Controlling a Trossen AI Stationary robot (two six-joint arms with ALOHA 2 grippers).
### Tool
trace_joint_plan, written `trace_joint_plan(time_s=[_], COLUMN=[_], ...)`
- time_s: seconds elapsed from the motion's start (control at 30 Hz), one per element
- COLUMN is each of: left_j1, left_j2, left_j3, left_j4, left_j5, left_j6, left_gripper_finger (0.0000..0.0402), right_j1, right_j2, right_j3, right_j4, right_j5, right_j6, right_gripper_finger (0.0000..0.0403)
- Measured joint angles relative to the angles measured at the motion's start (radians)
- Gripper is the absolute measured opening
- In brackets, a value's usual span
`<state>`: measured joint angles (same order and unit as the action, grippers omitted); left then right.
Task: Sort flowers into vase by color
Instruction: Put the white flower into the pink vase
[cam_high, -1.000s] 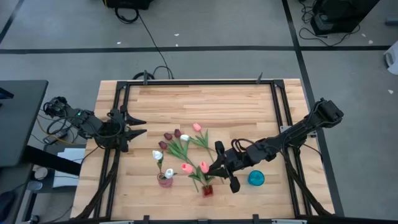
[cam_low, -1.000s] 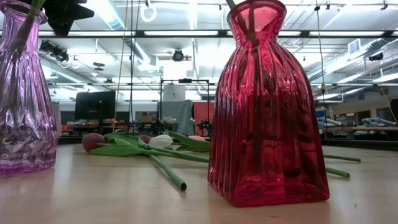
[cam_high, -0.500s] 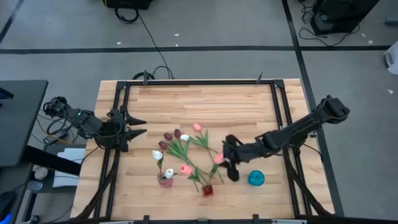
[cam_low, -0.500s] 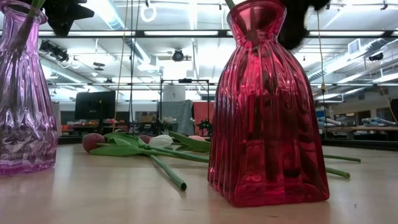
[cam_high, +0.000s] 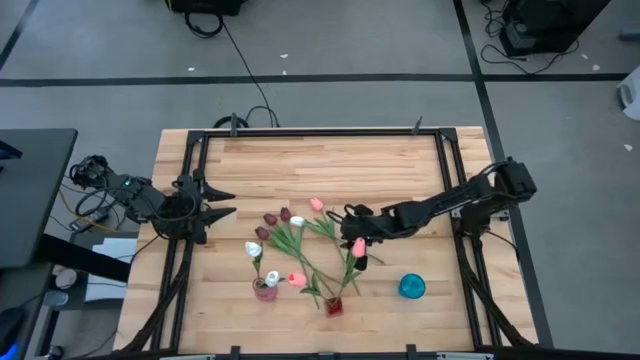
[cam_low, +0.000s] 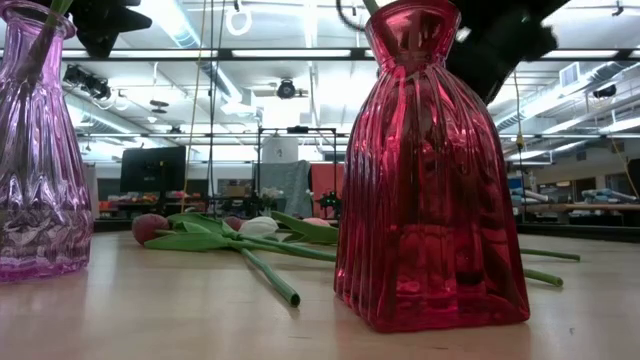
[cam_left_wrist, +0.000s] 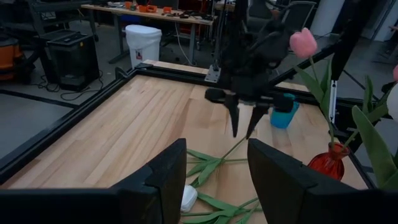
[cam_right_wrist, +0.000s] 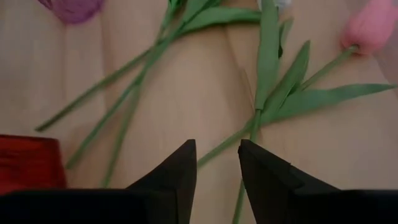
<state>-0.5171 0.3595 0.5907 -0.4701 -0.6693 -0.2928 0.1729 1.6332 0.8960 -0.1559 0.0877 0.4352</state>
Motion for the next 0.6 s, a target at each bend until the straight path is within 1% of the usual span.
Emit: trace_joint_plan(time_s=[0.07, 0.2, 0.27, 0.47, 0.6], left_j1=[0.0, 0.0, 0.0, 0.0, 0.0], left_j2=[0.0, 0.0, 0.0, 0.0, 0.0], left_j3=[0.0, 0.0, 0.0, 0.0, 0.0], left_j4=[0.0, 0.0, 0.0, 0.0, 0.0], left_j5=[0.0, 0.0, 0.0, 0.0, 0.0], left_j6=[0.0, 0.0, 0.0, 0.0, 0.0], left_gripper_finger=[0.0177, 0.0177, 0.0177, 0.0177, 0.0177], right_j1=[-0.023, -0.061, -0.071, -0.072, -0.058], right_j2=[0.023, 0.079, 0.111, 0.164, 0.164], right_j3=[0.0, 0.0, 0.0, 0.0, 0.001], right_j4=[0.018, 0.042, 0.076, 0.12, 0.09], right_j5=[-0.011, 0.009, -0.005, -0.006, 0.023], right_j6=[-0.014, -0.016, -0.029, -0.047, -0.048], right_gripper_finger=[0.0133, 0.0133, 0.0132, 0.0132, 0.0126])
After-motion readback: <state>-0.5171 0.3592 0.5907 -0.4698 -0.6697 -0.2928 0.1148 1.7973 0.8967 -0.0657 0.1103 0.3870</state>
